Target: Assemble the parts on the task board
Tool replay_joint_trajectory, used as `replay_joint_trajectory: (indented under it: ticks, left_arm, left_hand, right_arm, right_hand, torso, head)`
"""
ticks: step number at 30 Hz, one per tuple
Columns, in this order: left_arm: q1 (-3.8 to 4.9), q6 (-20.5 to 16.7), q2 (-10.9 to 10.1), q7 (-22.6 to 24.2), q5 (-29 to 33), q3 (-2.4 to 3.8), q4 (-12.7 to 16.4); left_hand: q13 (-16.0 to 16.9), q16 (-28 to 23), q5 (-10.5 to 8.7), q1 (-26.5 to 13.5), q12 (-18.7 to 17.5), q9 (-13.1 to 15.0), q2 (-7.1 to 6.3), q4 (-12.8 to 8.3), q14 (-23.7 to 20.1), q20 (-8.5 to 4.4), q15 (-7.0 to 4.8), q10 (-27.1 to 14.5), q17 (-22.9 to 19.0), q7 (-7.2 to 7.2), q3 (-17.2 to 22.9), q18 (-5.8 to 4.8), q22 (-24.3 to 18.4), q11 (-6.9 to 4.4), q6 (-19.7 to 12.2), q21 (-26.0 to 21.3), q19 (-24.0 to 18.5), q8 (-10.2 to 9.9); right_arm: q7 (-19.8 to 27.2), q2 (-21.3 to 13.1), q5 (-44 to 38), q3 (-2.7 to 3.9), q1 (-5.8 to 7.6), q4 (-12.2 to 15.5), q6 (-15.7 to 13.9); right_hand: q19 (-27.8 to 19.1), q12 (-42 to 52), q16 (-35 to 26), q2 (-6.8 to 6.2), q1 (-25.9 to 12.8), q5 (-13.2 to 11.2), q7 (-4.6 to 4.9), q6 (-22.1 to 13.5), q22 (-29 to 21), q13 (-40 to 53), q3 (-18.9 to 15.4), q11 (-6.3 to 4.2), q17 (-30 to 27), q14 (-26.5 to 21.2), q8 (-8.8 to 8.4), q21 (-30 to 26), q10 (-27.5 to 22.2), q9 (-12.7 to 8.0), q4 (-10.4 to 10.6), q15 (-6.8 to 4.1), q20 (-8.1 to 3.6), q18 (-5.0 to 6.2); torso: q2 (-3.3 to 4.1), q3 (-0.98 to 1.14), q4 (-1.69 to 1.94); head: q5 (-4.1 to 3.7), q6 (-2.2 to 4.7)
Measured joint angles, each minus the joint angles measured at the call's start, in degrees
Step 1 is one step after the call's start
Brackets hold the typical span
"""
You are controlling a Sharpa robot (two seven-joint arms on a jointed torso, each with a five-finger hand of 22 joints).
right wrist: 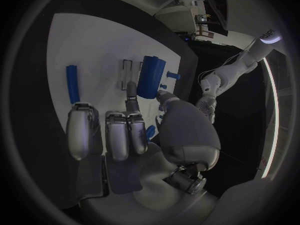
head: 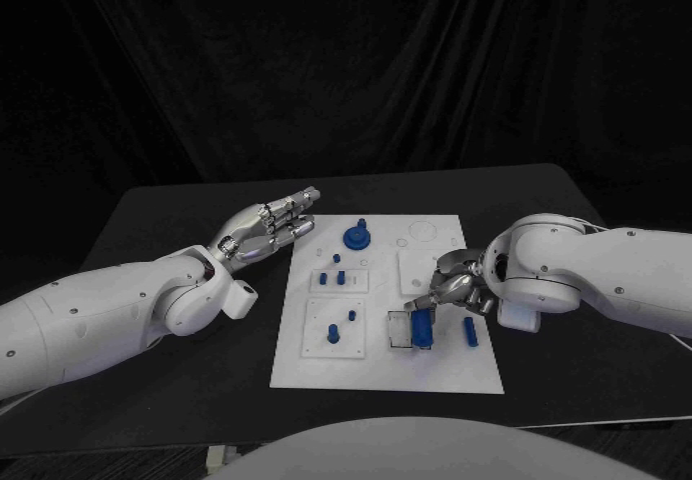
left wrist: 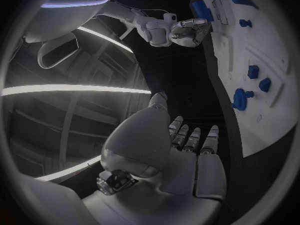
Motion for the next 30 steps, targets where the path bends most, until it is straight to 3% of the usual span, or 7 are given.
replay_joint_trajectory:
  ticks: [15, 24, 26, 27, 30]
  left_arm:
    - [0.0, 0.3, 0.0, 0.0, 0.0, 0.0, 0.0]
    - [0.0, 0.4, 0.0, 0.0, 0.0, 0.0, 0.0]
    - [0.0, 0.4, 0.0, 0.0, 0.0, 0.0, 0.0]
    - [0.0, 0.4, 0.0, 0.0, 0.0, 0.0, 0.0]
    - [0.0, 0.4, 0.0, 0.0, 0.0, 0.0, 0.0]
  left_hand:
    - [0.0, 0.0, -0.01, 0.2, 0.0, 0.0, -0.23, 0.0, 0.0, 0.0, 0.01, 0.0, 0.0, 0.0, 0.0, 0.01, 0.1, 0.0, 0.0, 0.0, 0.0, 0.0]
    - [0.0, 0.0, -0.01, 0.2, 0.2, 0.0, -0.23, 0.2, -0.2, 0.0, 0.66, 0.0, 0.0, 0.0, 0.2, 0.01, 0.2, 0.0, 0.0, 0.0, 0.0, 0.0]
    - [0.0, 0.0, -0.01, 0.2, 0.2, 0.0, -0.23, 0.2, 0.0, 0.0, 0.84, 0.2, 0.0, 0.0, 0.2, -0.13, 0.2, 0.19, 0.0, 0.0, 0.0, 0.0]
    - [0.0, 0.0, -0.01, 0.2, 0.2, 0.0, -0.23, 0.2, 0.0, 0.0, 0.84, 0.2, 0.0, 0.0, 0.2, -0.96, 0.3, 0.19, 0.0, 0.0, 0.0, 0.0]
    - [0.0, 0.0, -0.01, 0.2, 0.2, 0.0, -0.23, 0.2, -0.1, 0.0, 0.94, 0.2, 0.0, 0.0, 0.2, -0.96, 0.3, 0.19, 0.0, 0.0, 0.0, 0.0]
  right_arm:
    - [-0.1, 3.6, 0.9, 0.0, -0.53, -2.3, -0.2]
    - [-0.1, 4.6, -0.4, -0.01, -1.33, -3.1, 0.1]
    - [-0.2, 4.6, -0.7, -0.01, -1.45, -3.2, 0.2]
    - [-0.2, 4.7, -0.8, -0.01, -1.51, -3.2, 0.2]
    - [-0.2, 4.7, -1.2, -0.01, -1.62, -3.3, 0.3]
  right_hand:
    - [0.0, 0.0, 0.0, -0.18, -0.6, -1.7, 0.61, -1.4, 0.0, 0.0, 0.7, 0.1, 0.0, 0.0, -0.87, -0.5, -0.1, 0.1, -0.7, 0.01, 0.0, 0.35]
    - [0.0, 0.0, 0.0, -0.18, -0.6, -3.1, 1.02, -2.9, 0.0, 0.0, 0.7, 0.52, 0.0, 0.0, -0.89, -1.0, -0.1, 0.2, -0.7, 0.02, 0.0, 0.34]
    - [0.0, 0.0, 0.0, 0.02, -0.8, -3.5, 0.98, -3.1, 0.0, 0.0, 0.7, 0.52, 0.0, 0.1, -0.89, -1.0, -0.1, 0.3, -0.7, 0.1, 0.0, 0.35]
    - [0.0, 0.0, 0.0, 0.14, -0.9, -3.9, 1.01, -3.3, 0.0, 0.0, 0.7, 0.63, 0.0, 0.1, -0.89, -1.0, 0.0, 0.4, -0.7, 0.32, 0.0, 0.35]
    - [0.0, 0.0, 0.0, 0.49, -1.3, -5.1, 1.1, -3.6, 0.0, 0.0, 0.8, 0.72, 0.0, 0.0, -0.89, -1.3, 0.1, 0.6, -0.8, 0.43, 0.0, 0.34]
  torso:
    - [0.01, 0.0, 0.02]
    - [0.02, -0.01, 0.04]
    - [0.02, -0.01, 0.04]
    - [0.03, -0.01, 0.04]
    - [0.04, -0.01, 0.04]
  head:
    - [0.12, 0.0]
    - [0.33, 0.0]
    - [0.34, 0.0]
    - [0.34, 0.0]
    - [0.34, 0.0]
